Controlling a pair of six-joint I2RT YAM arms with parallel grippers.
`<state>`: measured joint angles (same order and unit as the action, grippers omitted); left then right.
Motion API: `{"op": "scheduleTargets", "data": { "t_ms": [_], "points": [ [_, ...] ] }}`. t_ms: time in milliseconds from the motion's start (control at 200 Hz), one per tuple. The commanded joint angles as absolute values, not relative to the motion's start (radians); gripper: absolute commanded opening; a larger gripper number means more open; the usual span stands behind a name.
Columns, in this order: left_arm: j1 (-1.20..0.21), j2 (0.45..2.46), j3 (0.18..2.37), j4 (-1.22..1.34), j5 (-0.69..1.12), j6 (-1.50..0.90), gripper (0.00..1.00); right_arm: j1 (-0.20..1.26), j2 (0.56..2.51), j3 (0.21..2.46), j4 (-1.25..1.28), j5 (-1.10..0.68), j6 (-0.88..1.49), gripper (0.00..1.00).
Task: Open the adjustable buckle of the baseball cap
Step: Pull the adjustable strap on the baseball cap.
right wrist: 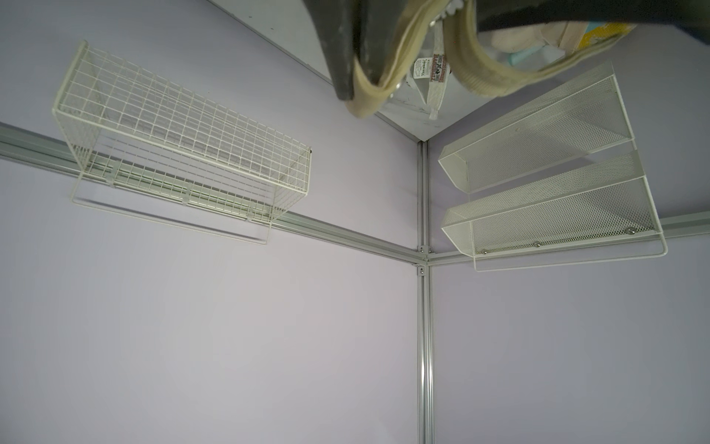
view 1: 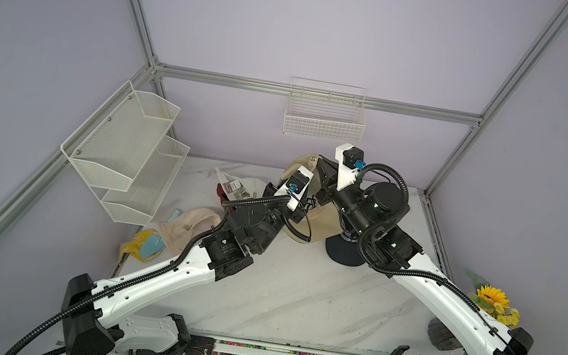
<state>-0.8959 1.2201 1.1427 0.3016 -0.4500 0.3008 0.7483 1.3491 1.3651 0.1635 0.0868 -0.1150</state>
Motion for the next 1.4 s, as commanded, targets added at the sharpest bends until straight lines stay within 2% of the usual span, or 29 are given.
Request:
{"op": "scheduleTargets", "data": {
  "t_ms": [0, 145, 510, 550, 630, 720, 940, 1180, 1395],
  "points": [
    [-0.891, 1.208, 1.189, 0.332, -0.434, 0.302, 0.14, 0.757, 1.309, 1.347, 0.185, 0.092, -0.109, 0.00],
    [-0.890, 1.198, 1.184, 0.327, -0.436, 0.306, 0.06, 0.757, 1.298, 1.343, 0.179, 0.098, -0.113, 0.00],
    [-0.890, 1.176, 1.173, 0.328, -0.434, 0.314, 0.00, 0.758, 1.287, 1.351, 0.137, 0.103, -0.137, 0.00],
    [-0.891, 1.177, 1.173, 0.327, -0.434, 0.316, 0.00, 0.758, 1.289, 1.354, 0.116, 0.089, -0.145, 0.13],
    [-0.890, 1.175, 1.176, 0.325, -0.428, 0.319, 0.00, 0.759, 1.287, 1.358, 0.075, 0.073, -0.174, 0.32],
    [-0.890, 1.172, 1.178, 0.321, -0.426, 0.323, 0.00, 0.762, 1.278, 1.355, 0.034, 0.058, -0.221, 0.44],
    [-0.890, 1.165, 1.180, 0.319, -0.425, 0.324, 0.00, 0.786, 1.268, 1.382, -0.074, 0.079, -0.300, 0.56],
    [-0.891, 1.154, 1.184, 0.312, -0.423, 0.327, 0.00, 0.833, 1.233, 1.344, -0.156, 0.185, -0.365, 0.60],
    [-0.890, 1.150, 1.188, 0.310, -0.412, 0.324, 0.00, 0.864, 1.221, 1.339, -0.161, 0.195, -0.372, 0.63]
  ]
}}
